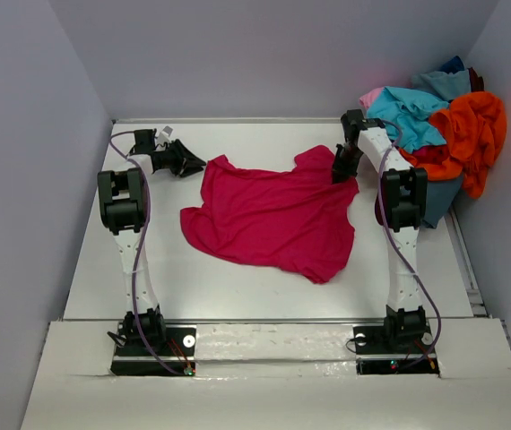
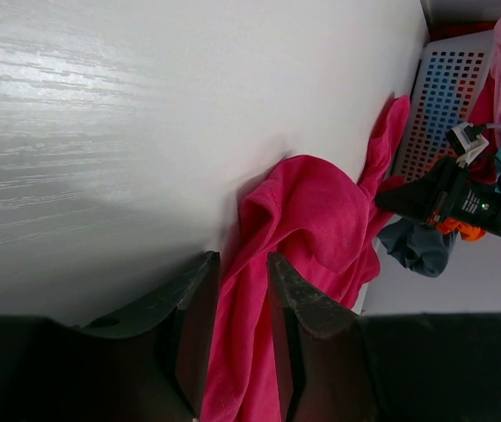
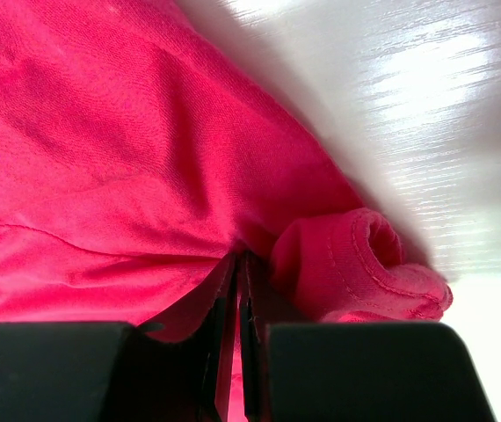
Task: Fold and stack the t-shirts
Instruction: Flatten the tshirt out
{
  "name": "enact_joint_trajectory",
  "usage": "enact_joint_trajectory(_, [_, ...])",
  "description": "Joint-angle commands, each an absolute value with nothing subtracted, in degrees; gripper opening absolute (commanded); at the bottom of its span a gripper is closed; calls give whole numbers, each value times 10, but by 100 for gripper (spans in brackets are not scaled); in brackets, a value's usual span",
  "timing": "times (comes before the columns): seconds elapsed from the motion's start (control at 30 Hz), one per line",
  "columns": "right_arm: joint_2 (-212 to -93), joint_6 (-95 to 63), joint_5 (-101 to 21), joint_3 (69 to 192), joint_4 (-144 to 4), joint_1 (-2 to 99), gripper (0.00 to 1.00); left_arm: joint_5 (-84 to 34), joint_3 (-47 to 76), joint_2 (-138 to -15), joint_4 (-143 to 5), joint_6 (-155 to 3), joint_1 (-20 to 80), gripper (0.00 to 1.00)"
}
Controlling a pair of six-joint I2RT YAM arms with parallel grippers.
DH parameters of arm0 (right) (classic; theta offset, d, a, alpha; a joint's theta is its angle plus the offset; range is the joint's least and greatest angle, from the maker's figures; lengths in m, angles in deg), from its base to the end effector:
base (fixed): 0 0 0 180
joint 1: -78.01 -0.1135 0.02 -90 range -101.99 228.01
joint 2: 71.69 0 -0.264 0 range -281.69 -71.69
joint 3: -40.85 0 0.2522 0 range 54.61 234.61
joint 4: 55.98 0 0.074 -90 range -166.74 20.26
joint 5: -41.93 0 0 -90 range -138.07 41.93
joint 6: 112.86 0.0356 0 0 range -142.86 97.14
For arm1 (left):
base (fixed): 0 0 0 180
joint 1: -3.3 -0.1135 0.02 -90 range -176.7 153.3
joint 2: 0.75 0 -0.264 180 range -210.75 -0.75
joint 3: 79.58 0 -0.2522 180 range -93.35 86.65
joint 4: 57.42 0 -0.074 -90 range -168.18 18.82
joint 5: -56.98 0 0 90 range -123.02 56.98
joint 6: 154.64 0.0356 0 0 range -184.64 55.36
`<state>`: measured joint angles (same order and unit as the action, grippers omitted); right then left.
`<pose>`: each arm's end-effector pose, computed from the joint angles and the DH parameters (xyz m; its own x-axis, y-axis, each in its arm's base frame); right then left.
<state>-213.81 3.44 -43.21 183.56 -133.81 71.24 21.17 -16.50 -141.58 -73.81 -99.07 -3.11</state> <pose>0.5009 0.0625 0.1714 -0.9285 0.3344 -0.1614 0.3072 0.9360 0.1719 0.5275 0.0302 0.1167 -0.8407 -0.4273 -0.3325 0.0897 0.4957 -0.8638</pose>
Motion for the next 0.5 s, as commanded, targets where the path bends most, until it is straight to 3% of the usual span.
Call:
enact_joint_trajectory(0.0, [-2138, 24, -444, 1841, -1350, 717, 12, 187, -175, -1438, -768, -965, -25, 42])
enact_joint_trajectory(0.47, [-2136, 23, -443, 1836, -1348, 717, 12, 197, -172, -1448, -773, -953, -14, 42])
